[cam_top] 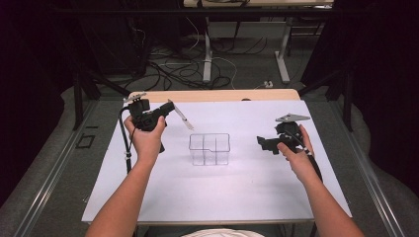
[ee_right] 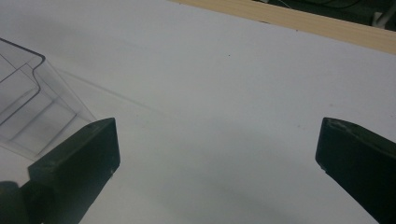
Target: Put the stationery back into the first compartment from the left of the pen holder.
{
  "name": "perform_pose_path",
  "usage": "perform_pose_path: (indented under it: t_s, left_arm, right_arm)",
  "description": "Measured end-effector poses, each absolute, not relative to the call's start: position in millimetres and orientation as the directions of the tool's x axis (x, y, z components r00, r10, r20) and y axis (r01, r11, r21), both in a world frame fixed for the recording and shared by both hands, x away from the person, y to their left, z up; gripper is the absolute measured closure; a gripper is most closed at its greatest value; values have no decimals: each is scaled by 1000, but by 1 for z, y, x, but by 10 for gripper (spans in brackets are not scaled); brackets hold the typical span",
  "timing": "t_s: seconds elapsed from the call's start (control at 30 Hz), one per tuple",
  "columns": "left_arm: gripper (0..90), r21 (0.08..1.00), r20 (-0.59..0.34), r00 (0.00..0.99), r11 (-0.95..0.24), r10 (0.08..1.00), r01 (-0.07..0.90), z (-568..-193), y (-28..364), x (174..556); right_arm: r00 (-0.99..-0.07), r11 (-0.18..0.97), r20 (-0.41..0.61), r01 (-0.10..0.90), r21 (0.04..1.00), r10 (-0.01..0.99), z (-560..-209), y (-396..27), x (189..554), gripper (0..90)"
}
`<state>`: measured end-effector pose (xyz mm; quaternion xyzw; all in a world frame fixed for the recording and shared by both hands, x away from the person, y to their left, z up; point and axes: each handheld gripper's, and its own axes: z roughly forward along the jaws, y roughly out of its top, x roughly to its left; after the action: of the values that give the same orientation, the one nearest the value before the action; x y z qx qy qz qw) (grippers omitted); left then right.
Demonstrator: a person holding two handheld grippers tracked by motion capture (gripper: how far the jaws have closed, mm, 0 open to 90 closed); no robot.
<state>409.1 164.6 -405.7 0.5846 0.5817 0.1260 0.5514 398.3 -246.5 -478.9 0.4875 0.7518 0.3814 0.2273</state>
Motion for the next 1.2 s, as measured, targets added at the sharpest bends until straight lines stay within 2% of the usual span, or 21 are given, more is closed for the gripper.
perform_pose_path:
  t_s: [0.53, 1.2]
  left_arm:
    - [805, 789, -491, 329, 252, 807, 561, -396, 162, 395]
    - [805, 752, -502, 346, 202, 793, 628, -421, 156, 386]
  right_arm:
    - [-426, 243, 23, 559, 793, 904, -479, -246, 398, 0]
    - [-433, 247, 28, 566, 787, 901, -482, -246, 399, 0]
